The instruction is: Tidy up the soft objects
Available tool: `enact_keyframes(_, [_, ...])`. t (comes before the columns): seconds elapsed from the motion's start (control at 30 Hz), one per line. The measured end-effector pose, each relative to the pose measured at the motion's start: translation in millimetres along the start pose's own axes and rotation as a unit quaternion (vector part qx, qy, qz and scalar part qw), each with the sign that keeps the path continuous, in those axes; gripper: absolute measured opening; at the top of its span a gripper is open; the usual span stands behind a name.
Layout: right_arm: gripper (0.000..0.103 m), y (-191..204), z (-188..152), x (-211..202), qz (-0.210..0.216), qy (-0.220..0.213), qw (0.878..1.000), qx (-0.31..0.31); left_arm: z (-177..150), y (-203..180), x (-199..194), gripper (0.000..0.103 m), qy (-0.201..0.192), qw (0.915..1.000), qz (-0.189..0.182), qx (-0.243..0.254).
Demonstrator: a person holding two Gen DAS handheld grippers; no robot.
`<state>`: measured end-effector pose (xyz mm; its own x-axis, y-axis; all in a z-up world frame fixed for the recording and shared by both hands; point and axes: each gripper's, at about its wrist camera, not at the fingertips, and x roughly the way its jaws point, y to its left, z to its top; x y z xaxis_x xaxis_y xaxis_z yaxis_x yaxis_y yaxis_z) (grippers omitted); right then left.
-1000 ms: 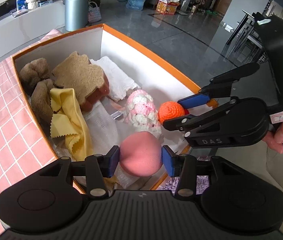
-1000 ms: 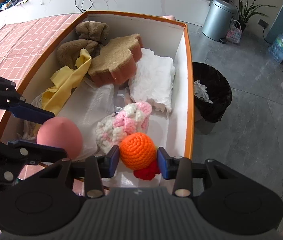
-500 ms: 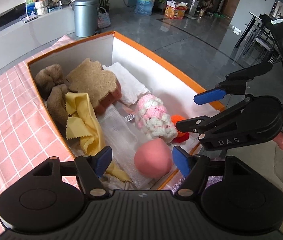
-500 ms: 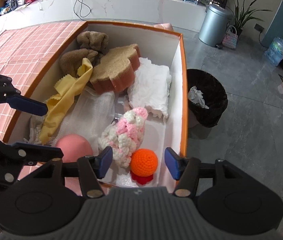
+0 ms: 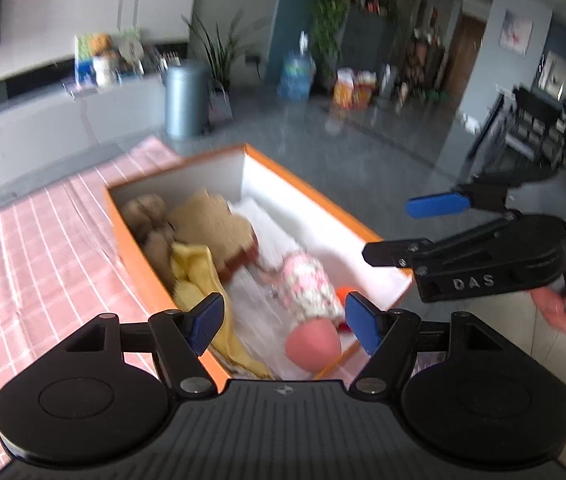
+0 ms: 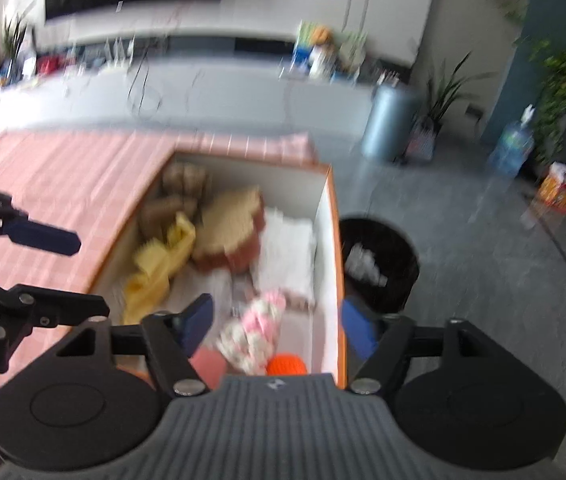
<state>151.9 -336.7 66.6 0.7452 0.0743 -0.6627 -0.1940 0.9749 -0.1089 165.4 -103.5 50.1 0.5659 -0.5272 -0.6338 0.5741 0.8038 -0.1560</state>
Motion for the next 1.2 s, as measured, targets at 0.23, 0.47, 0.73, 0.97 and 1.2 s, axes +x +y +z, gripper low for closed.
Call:
enact_keyframes(0.23, [0.085,35,-11,-52,-0.016,-0.123,0.992,0.030,-9,-3,-47,0.087,-0.129,0.9873,0.090,0.023])
enact_keyframes(0.47, [0.090,79,-36,-74,-0.008,-0.205,0.976,0.078,-42,-11,-75,0.094,-0.219,0.9604,0.167,0.042])
enact_keyframes(0.73, [0.097,131,-74,-71,-0.041,-0.242,0.964,0.098,-77,-9,-83,0.094,-0.235,0.9459,0.224,0.004])
enact_keyframes(0.97, [0.100,157,-101,-58,-0.059,-0.240,0.966,0.080,-101,6,-87,0.097,-0.211,0.9481,0.235,-0.038])
enact_keyframes(1.2, [0.100,159,-118,-30,-0.060,-0.205,0.971,0.102,-130,20,-78,0.097,-0.184,0.9393,0.284,-0.058])
